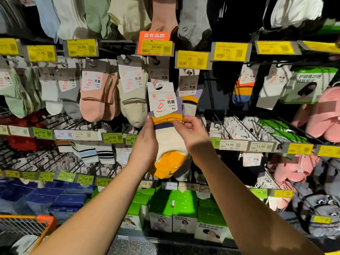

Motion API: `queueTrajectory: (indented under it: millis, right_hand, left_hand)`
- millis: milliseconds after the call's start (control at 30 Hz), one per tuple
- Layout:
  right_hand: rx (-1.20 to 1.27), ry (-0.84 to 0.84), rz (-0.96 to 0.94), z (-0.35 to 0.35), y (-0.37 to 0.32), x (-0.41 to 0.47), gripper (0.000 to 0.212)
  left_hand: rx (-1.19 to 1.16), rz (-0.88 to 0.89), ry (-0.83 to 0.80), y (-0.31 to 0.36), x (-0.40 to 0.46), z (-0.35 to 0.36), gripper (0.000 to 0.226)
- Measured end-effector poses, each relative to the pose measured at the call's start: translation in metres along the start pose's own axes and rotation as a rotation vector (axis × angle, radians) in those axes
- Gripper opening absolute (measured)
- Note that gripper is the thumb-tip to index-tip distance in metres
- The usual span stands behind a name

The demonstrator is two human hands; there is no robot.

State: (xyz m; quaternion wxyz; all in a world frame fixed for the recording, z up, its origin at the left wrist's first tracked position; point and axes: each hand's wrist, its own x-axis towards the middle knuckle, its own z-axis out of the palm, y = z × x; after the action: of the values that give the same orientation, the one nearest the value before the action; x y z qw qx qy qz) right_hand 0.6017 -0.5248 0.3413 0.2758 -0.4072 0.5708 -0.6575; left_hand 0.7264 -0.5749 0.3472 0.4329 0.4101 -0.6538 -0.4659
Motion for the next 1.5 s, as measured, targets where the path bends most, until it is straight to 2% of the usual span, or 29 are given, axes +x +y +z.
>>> queueTrajectory:
  millis: [100,167,233,467,533,600,667,733,867,1033,1367,1500]
  right_hand:
    - [0.017,-0.022,0.004,0.001,0.000,0.001,0.023]
    - [0.033,-0.045,0.010,-0.002,0.002,0.001,0.016]
    - [0.033,-0.058,0.018,-0.003,0.000,-0.001,0.017]
    - [0.152,-0.072,0.094,-0.005,-0.002,0.002,0.020]
    - [0.087,-0.058,0.085,-0.007,-0.006,0.004,0.027]
    - [-0.008,-0.024,0.047,-0.011,-0.009,0.010,0.023]
    - [-0.070,0.017,0.020,-0.016,-0.010,0.020,0.032]
    - [-0.006,0.050,0.011,-0.022,-0.012,0.031,0.031]
    - [0.063,0.066,0.006,-0.034,-0.010,0.056,0.021]
    - [0.005,0.063,0.038,-0.039,0.002,0.076,0.040]
    - [-0.151,0.119,0.072,-0.043,-0.001,0.109,0.037]
    - [-0.308,0.116,0.124,-0.044,-0.001,0.127,0.050]
  left_hand:
    - [-0.024,-0.064,0.034,-0.004,0.005,0.002,0.064]
    - [-0.006,-0.014,0.032,-0.003,0.005,0.002,0.047]
    - [-0.029,0.002,0.034,-0.002,0.005,0.002,0.036]
    - [-0.060,-0.001,0.070,-0.008,0.010,0.001,0.029]
    - [-0.058,0.004,0.068,-0.009,0.011,0.001,0.025]
    - [-0.063,0.014,0.069,-0.008,0.011,0.000,0.018]
    - [-0.063,0.037,0.094,-0.006,0.013,-0.003,0.013]
    - [-0.058,0.061,0.123,-0.003,0.015,-0.008,0.011]
    - [-0.076,0.088,0.151,-0.001,0.017,-0.016,0.012]
    - [-0.111,0.092,0.149,0.002,0.016,-0.015,0.013]
    - [-0.125,0.079,0.125,0.002,0.016,-0.009,0.017]
    - [-0.153,0.082,0.098,0.005,0.014,-0.005,0.030]
